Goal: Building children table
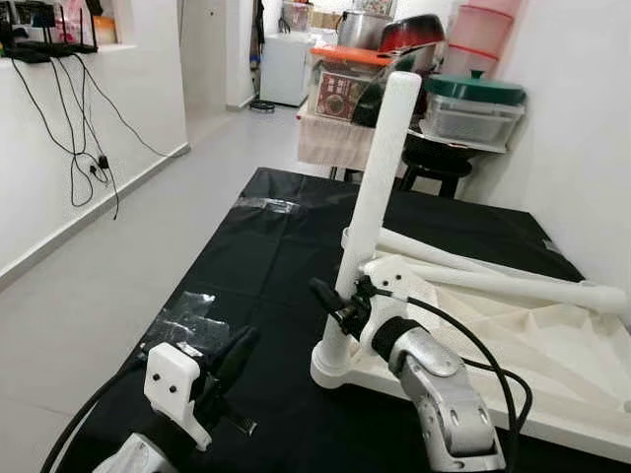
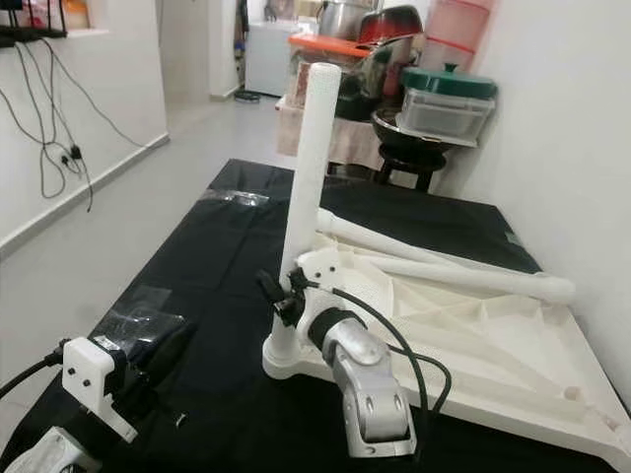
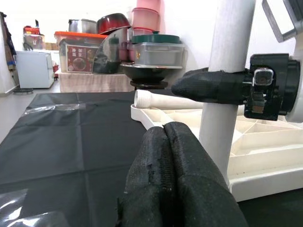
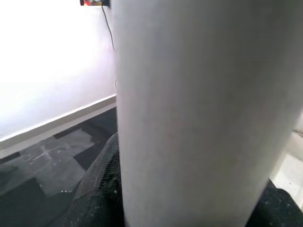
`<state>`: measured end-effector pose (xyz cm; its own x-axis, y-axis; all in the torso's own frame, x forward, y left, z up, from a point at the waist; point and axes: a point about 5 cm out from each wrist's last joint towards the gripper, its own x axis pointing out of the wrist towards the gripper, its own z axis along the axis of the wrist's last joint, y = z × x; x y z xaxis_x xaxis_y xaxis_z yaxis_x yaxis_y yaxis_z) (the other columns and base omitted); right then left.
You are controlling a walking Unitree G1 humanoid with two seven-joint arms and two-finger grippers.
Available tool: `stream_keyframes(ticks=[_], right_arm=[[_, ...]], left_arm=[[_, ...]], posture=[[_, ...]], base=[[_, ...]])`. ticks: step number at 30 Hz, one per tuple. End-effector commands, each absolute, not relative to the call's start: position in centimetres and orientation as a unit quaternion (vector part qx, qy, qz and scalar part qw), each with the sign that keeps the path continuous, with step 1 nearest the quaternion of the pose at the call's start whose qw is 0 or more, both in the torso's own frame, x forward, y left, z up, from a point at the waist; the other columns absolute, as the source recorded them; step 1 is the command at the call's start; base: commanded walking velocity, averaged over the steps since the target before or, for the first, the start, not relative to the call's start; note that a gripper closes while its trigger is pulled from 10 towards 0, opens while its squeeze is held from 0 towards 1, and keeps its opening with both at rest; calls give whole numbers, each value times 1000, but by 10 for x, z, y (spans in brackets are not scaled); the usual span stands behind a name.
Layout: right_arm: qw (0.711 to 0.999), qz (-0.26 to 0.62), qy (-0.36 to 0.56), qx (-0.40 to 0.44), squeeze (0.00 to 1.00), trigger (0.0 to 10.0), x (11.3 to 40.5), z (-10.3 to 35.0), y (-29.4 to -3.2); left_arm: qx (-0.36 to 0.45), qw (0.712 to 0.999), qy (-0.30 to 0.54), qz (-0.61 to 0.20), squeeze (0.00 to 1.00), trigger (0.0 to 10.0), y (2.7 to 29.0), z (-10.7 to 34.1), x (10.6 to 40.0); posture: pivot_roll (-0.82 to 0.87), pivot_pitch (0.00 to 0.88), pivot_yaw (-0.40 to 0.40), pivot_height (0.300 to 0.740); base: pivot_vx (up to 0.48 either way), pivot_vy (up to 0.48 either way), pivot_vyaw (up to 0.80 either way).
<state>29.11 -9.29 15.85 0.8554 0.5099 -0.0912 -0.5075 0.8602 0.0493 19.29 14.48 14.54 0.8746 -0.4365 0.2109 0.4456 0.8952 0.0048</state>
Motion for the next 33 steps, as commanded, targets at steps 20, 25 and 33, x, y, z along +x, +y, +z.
stream_keyframes(ticks=[20,25,33], right_arm=[[732,673,69,-76,0,10000,328,187,-110],[733,671,84,-75,0,0,343,187,-116],[750,656,74,-44,0,0,350,187,-129]], left_arm=[[-22,967,-101,-232,0,10000,139,144,193],[-21,967,-100,-232,0,10000,139,145,193],[-22,967,-100,-232,0,10000,138,144,193]], posture=[[23,0,-142,740],[39,0,-147,740],[33,0,-146,740]], base=[[0,0,0],[0,0,0],[0,0,0]])
